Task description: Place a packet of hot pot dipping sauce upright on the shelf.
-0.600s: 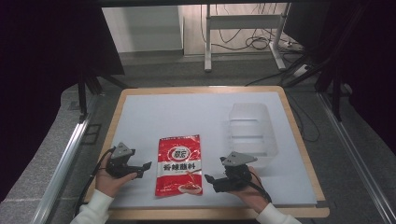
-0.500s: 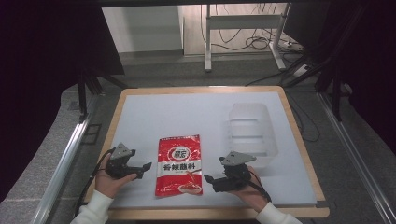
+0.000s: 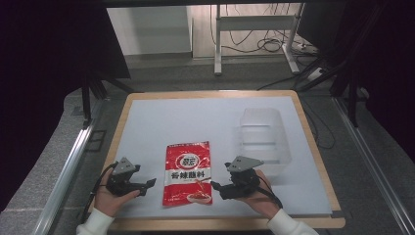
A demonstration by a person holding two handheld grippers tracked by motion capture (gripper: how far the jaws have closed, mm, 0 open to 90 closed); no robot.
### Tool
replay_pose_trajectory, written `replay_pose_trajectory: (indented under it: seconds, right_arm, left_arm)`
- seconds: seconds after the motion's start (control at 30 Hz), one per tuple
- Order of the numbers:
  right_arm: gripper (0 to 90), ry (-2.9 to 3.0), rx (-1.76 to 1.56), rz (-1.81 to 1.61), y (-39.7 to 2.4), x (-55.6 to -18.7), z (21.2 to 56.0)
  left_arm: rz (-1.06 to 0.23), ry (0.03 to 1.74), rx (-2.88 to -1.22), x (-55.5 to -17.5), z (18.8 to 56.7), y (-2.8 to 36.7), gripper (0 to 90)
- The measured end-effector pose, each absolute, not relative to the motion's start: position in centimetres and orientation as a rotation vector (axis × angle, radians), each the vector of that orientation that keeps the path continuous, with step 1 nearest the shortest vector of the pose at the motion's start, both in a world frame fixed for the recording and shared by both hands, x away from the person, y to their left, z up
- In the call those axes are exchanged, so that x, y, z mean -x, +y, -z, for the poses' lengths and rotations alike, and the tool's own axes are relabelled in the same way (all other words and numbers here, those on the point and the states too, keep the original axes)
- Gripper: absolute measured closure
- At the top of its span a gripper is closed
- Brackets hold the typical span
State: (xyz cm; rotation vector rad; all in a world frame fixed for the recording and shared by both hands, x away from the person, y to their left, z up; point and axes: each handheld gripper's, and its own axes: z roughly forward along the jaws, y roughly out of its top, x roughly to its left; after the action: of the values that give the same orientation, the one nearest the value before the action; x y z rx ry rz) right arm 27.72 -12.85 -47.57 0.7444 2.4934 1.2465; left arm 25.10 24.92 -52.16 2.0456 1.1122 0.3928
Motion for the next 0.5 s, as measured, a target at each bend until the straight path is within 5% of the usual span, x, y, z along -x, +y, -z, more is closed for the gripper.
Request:
replay_pose_trajectory:
  seconds: [0.5]
  right_arm:
    - [22.4,2.522,-0.827,-1.246,-12.8,-29.2,44.7]
  left_arm:
    - [-0.406,1.064,-2.039,-25.1,52.3,24.7,18.0]
